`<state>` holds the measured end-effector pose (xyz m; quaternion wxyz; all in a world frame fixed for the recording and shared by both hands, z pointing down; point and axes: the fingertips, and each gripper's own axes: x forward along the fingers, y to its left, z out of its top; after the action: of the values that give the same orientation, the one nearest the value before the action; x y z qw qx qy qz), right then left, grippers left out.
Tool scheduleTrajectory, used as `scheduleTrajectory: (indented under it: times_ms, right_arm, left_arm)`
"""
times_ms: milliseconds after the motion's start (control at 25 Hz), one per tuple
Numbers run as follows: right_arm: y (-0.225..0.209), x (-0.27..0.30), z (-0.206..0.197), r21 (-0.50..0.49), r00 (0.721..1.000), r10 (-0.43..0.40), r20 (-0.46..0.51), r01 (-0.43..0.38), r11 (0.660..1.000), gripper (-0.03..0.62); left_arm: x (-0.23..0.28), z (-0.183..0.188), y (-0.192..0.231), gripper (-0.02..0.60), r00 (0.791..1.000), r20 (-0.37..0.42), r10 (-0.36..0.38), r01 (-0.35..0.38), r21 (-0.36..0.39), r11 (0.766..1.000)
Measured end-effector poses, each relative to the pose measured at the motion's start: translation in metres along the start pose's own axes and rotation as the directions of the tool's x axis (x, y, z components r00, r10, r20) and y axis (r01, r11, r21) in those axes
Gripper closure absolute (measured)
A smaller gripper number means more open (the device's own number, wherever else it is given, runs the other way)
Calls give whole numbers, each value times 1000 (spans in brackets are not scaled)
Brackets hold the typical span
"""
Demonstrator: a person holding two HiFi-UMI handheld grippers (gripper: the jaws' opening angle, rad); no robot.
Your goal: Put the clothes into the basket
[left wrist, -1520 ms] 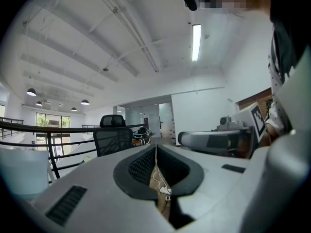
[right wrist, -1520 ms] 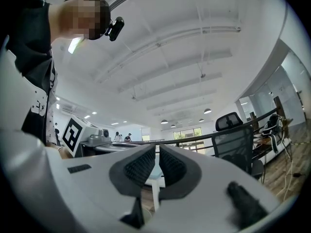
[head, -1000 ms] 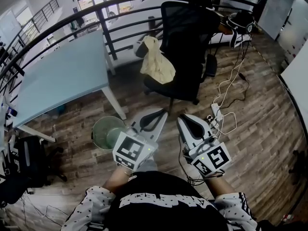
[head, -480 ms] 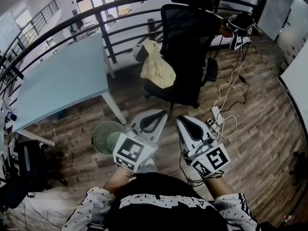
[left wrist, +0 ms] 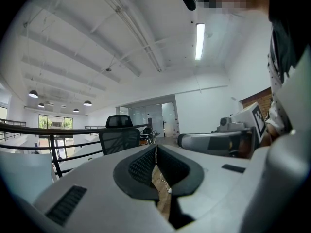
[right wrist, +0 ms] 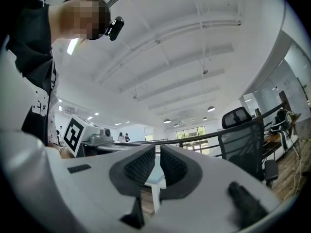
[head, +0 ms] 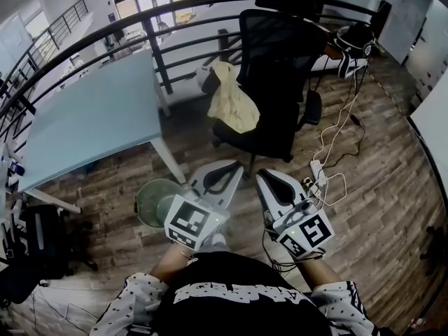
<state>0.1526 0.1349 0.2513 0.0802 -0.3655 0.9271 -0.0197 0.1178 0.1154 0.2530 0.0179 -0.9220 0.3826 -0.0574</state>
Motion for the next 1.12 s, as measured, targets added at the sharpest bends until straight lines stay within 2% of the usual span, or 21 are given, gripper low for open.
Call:
scheduleTrajectory:
  times_ms: [440, 1120]
  right_arm:
    - [0, 23, -4, 0, 1000, 15, -9, -15, 1000, 563]
    - [-13, 49, -11, -7, 999, -22, -32, 22, 1000, 563]
  left_arm:
    - [2, -5, 22, 563, 1000, -1, 2, -2, -5, 1000]
    - [15, -9, 48, 563, 999, 5, -37, 37, -15, 999]
